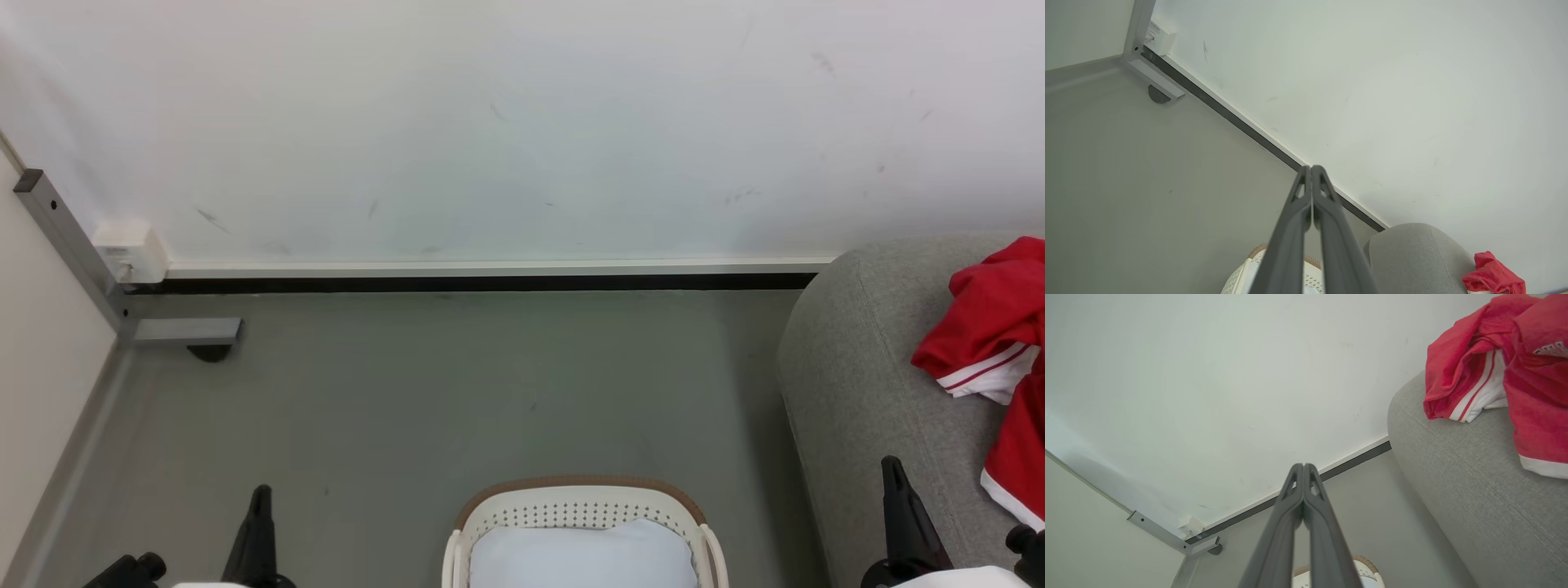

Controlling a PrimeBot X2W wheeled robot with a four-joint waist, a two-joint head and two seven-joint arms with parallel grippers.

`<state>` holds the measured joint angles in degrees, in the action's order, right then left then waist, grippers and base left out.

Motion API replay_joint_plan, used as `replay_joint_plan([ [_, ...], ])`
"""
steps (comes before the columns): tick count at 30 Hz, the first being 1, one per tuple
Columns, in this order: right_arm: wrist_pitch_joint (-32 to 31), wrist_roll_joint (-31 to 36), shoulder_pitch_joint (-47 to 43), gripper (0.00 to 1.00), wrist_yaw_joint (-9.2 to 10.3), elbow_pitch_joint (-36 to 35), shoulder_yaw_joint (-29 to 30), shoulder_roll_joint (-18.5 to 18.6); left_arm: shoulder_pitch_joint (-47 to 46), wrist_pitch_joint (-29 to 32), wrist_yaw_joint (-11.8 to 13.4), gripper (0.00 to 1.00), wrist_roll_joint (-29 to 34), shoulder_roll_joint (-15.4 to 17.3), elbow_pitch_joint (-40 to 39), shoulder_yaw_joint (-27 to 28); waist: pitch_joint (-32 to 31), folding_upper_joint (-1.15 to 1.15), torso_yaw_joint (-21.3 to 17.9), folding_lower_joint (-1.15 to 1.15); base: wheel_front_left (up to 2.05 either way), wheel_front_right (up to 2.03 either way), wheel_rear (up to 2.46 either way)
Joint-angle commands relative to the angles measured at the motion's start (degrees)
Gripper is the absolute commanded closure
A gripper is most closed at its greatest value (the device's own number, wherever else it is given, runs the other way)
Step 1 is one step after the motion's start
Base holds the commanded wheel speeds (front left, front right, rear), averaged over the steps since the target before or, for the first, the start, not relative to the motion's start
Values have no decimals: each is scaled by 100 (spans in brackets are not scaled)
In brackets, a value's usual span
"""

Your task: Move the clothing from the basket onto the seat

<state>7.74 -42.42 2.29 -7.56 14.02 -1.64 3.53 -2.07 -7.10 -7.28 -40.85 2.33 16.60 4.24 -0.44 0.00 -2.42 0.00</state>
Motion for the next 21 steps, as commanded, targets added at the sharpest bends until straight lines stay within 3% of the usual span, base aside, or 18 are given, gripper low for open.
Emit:
replay_joint_plan([
  [1,-44,-204,175,100,4,-65,42,35,-146,43,-10,100,-211,40,-88,34,1,0,4,0,0,0,0],
  [21,-407,-1573,243,100,6,-55,228,37,-234,417,-16,100,-1595,51,-144,92,14,0,52,0,0,0,0],
])
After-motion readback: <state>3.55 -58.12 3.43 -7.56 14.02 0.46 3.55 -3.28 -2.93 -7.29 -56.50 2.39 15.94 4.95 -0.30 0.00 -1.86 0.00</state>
